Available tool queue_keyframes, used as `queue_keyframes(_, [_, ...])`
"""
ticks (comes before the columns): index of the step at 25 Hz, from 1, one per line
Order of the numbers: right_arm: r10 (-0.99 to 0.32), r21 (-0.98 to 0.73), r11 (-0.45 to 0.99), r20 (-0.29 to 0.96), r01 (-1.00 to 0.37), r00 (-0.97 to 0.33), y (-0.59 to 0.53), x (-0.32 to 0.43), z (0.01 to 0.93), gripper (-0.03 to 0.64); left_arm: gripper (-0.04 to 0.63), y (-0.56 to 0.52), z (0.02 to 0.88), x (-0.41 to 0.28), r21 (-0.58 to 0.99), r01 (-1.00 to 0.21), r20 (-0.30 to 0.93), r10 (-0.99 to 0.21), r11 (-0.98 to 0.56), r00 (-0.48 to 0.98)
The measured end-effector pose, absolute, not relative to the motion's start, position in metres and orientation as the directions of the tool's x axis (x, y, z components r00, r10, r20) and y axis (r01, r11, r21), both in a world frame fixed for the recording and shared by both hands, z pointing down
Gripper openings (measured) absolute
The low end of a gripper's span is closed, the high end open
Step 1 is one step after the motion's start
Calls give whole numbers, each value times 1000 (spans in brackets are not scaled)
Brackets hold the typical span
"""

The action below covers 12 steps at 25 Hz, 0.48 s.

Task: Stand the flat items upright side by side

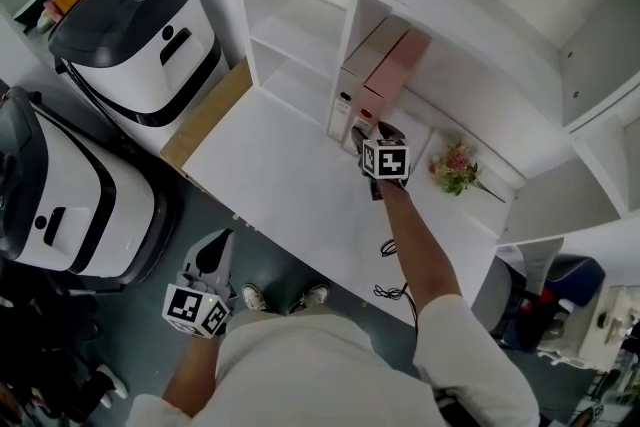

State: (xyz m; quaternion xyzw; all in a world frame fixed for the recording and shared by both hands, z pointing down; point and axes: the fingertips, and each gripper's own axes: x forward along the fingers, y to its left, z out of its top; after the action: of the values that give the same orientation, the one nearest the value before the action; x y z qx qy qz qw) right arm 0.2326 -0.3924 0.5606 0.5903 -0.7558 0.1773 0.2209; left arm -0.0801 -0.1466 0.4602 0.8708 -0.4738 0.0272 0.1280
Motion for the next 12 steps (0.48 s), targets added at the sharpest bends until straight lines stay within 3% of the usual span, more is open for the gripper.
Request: queue_keyframes(12, [-781,-49,227,588,-973,-211,-405,242,566,296,15,-146,482,-91,252,-824,166,-817,-507,553])
